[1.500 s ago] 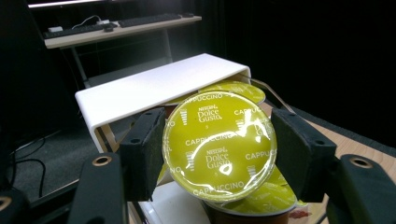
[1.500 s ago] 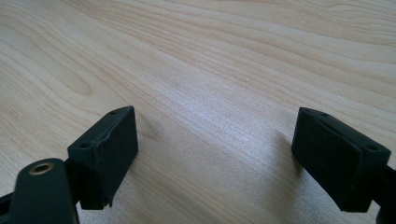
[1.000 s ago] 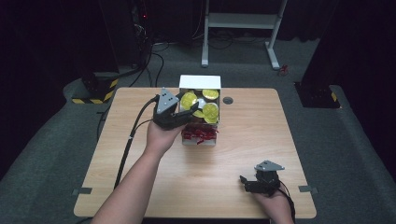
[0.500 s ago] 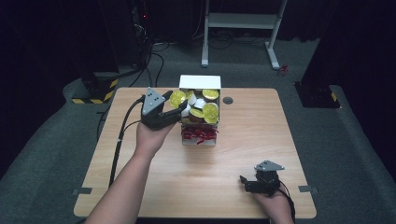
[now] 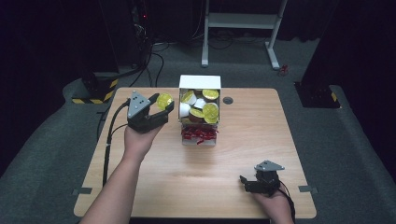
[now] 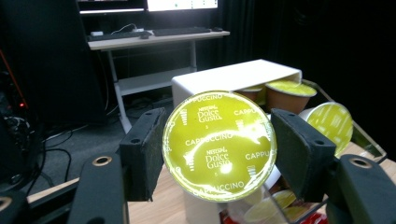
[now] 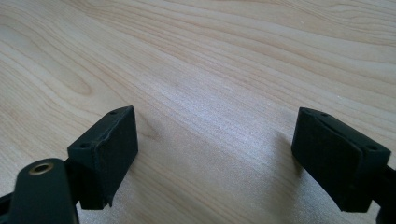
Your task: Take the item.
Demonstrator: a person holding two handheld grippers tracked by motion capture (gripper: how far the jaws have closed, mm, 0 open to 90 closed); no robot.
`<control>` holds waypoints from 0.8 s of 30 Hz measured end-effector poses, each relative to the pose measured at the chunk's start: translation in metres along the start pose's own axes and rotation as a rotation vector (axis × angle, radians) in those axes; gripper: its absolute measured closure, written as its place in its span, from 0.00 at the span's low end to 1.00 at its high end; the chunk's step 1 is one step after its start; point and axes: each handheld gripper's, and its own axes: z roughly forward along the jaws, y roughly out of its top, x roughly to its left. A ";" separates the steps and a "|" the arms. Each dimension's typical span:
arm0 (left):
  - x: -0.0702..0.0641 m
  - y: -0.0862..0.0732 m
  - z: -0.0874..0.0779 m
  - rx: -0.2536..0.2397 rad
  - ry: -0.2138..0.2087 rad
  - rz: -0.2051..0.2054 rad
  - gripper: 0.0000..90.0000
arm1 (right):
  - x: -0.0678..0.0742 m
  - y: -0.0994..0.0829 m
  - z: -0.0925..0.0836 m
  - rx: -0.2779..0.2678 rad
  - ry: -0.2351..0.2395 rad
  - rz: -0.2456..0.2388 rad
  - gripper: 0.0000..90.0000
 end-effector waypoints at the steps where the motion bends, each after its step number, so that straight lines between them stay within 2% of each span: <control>1: 0.001 -0.001 -0.001 0.001 0.003 -0.002 0.42 | 0.000 0.000 0.000 0.000 0.000 0.001 0.16; 12: 0.014 -0.014 -0.011 0.025 0.035 -0.009 0.42 | 0.000 0.000 0.000 0.000 0.000 0.000 0.16; 18: 0.017 -0.026 -0.013 0.062 0.049 -0.010 0.42 | 0.000 0.000 0.000 0.000 -0.002 0.006 0.17; 20: 0.018 -0.030 -0.012 0.074 0.050 0.000 0.42 | 0.000 0.000 0.000 -0.002 -0.006 0.008 0.19; 24: 0.023 -0.041 -0.008 0.097 0.057 -0.009 0.42 | 0.000 -0.001 -0.001 -0.005 -0.013 0.016 0.20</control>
